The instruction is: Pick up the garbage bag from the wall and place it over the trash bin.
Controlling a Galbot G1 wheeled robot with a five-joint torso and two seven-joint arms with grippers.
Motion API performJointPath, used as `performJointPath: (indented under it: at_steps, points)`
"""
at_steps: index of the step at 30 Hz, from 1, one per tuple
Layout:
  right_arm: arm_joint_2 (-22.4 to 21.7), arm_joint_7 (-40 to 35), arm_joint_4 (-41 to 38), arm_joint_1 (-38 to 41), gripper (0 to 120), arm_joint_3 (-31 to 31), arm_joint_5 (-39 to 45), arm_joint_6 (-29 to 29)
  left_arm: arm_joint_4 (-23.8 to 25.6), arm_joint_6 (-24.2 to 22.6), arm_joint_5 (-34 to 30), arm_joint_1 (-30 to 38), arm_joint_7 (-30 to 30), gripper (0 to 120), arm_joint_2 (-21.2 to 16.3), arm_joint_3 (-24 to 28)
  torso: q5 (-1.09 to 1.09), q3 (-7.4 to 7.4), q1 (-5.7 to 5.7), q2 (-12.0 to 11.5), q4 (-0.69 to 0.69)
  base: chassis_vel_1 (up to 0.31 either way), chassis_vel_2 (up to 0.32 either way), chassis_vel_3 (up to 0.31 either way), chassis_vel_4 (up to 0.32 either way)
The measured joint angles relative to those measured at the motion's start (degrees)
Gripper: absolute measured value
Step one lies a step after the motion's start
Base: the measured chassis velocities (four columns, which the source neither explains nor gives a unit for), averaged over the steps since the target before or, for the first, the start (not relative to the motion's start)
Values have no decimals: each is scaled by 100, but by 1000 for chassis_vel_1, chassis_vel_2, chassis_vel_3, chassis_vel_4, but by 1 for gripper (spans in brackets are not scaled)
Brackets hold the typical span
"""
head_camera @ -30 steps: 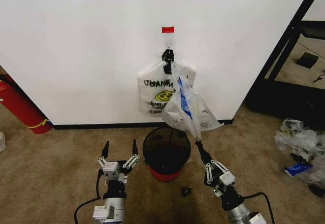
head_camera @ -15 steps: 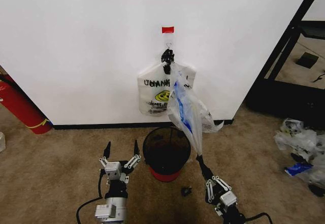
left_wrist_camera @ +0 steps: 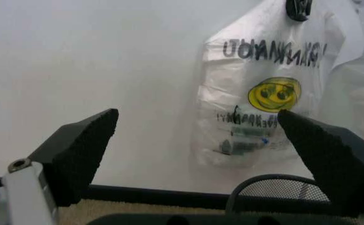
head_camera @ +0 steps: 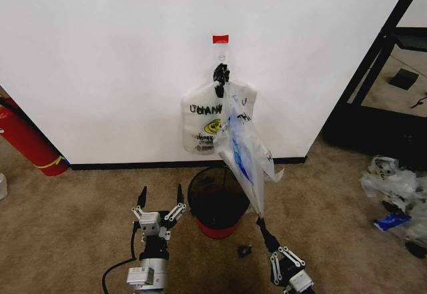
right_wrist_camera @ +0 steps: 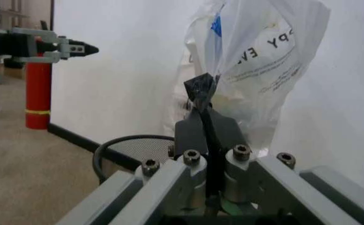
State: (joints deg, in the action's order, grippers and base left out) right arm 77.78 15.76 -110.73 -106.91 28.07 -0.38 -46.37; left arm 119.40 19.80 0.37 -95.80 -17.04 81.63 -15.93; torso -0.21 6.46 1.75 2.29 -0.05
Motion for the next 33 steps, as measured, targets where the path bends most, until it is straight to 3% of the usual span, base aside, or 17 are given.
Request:
performJointPath:
  at_steps: [4, 12, 17, 21, 22, 23, 24, 25, 28, 31, 33]
  points:
    - [-14, -249, -79, 271, 0, -111, 47, 376, 19, -57, -36, 25, 0, 100, -76, 35, 0, 0, 0, 0, 0, 0, 0, 0, 0]
    - [-285, -1099, -237, 1769, 0, -623, 468, 1649, 171, -330, -284, 250, 1, 100, -627, 218, 0, 1, 0, 0, 2, 0, 0, 0, 0]
    - [-414, -1282, -199, 2203, 0, -786, 668, 2078, 440, -721, -741, 564, -1, 100, -1139, 392, -1, 1, 0, 0, 1, 0, 0, 0, 0]
    - [-436, -1334, -94, 2338, 0, -876, 662, 2191, 744, -1284, -1341, 1008, -89, 100, -1919, 766, -2, 1, 0, 0, 0, 0, 0, 0, 0]
    - [-433, -1343, -57, 2380, 0, -903, 618, 2206, 922, -1597, -1740, 1296, -158, 100, -2384, 943, 0, 1, 0, -1, -1, 0, 0, 0, 0]
    - [-428, -1351, -41, 2393, 0, -914, 594, 2213, 1013, -1762, -1971, 1454, -197, 100, -2604, 1031, 0, 1, 0, -1, -3, 0, 0, 0, 0]
    - [-419, -1362, -23, 2417, 0, -926, 550, 2220, 1165, -2050, -2463, 1787, -263, 100, -2978, 1199, -1, 1, 1, -1, 3, 0, 0, 0, 0]
    - [-419, -1362, -23, 2417, 0, -926, 550, 2220, 1165, -2050, -2463, 1787, -263, 100, -2978, 1199, -1, 1, 1, -1, 3, 0, 0, 0, 0]
    - [-381, -1365, 16, 2425, 0, -933, 423, 2218, 1444, -2743, -3824, 2906, -573, 100, -3606, 1634, 0, 1, 1, -1, 0, 0, 0, 0, 0]
    - [-322, -1371, 49, 2393, 0, -922, 331, 2190, 1494, -3291, -5455, 4275, -1059, 100, -3806, 2030, 2, 1, 1, -1, -2, 0, 0, 0, 0]
    - [-304, -1372, 55, 2381, 0, -919, 313, 2176, 1462, -3349, -5731, 4526, -1142, 98, -3798, 2095, 1, 1, 1, 0, -1, 0, 0, 0, 0]
